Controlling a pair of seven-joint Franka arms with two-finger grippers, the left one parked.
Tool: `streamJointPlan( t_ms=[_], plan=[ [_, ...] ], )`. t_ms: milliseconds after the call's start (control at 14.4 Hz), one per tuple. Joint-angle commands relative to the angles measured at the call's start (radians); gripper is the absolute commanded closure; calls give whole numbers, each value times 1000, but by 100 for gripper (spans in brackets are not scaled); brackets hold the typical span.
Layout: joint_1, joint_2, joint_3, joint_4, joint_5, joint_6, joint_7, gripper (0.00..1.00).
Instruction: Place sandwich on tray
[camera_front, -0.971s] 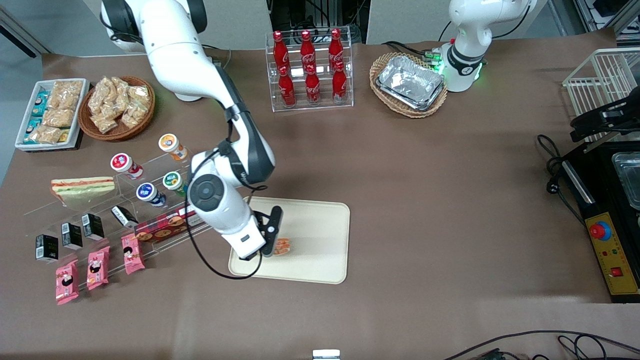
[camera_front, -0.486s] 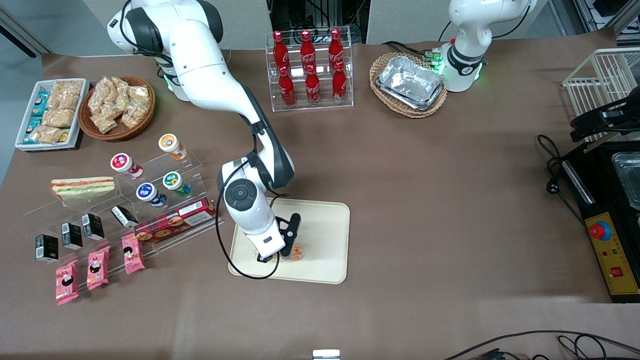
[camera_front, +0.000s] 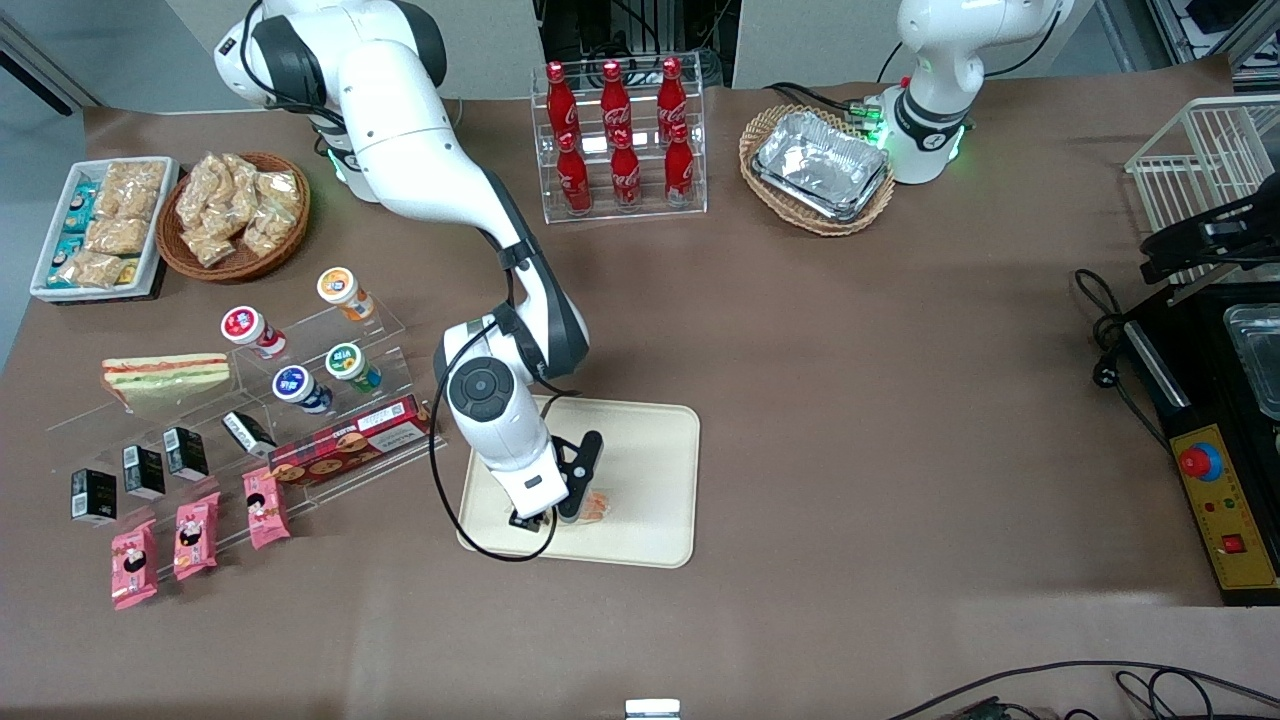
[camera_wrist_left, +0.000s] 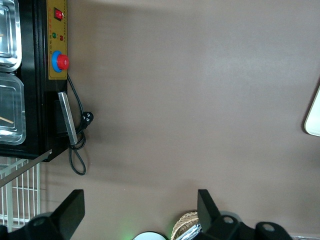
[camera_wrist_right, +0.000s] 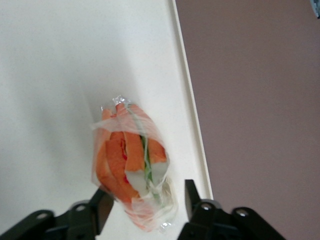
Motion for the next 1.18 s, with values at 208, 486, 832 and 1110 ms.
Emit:
streamJointPlan(
  t_ms=[208,486,832,1110],
  plan=[
    [-14,-41,-3,1,16,-70,18,0],
    [-17,-148,-11,0,22,-199,70,0],
    [-23,-395,-29,-96,14,-380,269,0],
    [-121,-532,-39,-104,8,-538,384,0]
  ],
)
